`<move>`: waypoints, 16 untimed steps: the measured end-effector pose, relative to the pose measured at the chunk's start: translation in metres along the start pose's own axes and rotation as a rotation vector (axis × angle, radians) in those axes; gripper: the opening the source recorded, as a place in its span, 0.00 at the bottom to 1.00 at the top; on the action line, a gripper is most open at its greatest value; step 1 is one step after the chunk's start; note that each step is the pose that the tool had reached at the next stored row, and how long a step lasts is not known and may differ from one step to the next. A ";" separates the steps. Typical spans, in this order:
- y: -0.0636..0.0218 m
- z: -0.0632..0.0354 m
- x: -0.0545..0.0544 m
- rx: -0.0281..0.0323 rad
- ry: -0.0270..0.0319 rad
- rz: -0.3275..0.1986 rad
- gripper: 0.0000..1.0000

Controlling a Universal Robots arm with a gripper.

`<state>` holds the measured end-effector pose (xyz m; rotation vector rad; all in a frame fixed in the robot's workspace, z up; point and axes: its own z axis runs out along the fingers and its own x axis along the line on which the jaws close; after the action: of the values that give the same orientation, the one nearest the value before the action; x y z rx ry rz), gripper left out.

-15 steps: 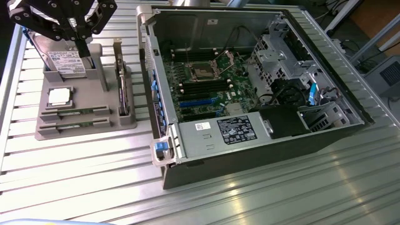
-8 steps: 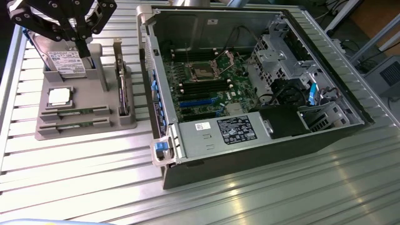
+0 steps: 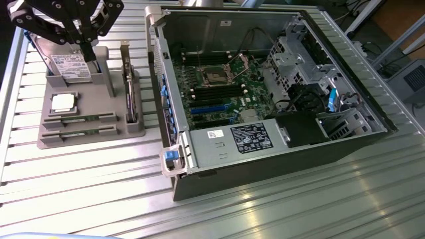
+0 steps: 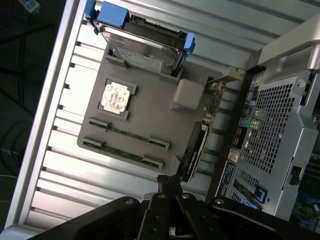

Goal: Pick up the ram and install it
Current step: 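Pick up the ram and move it above insertion slot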

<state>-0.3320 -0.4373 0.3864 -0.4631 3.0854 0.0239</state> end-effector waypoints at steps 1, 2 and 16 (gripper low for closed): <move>0.0000 0.0000 0.000 0.0006 0.0003 -0.002 0.10; 0.0000 0.0000 0.000 0.0012 0.0005 -0.005 0.10; 0.0000 0.0000 0.000 0.0113 0.0045 -0.050 0.10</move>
<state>-0.3320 -0.4373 0.3864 -0.5400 3.0753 0.0046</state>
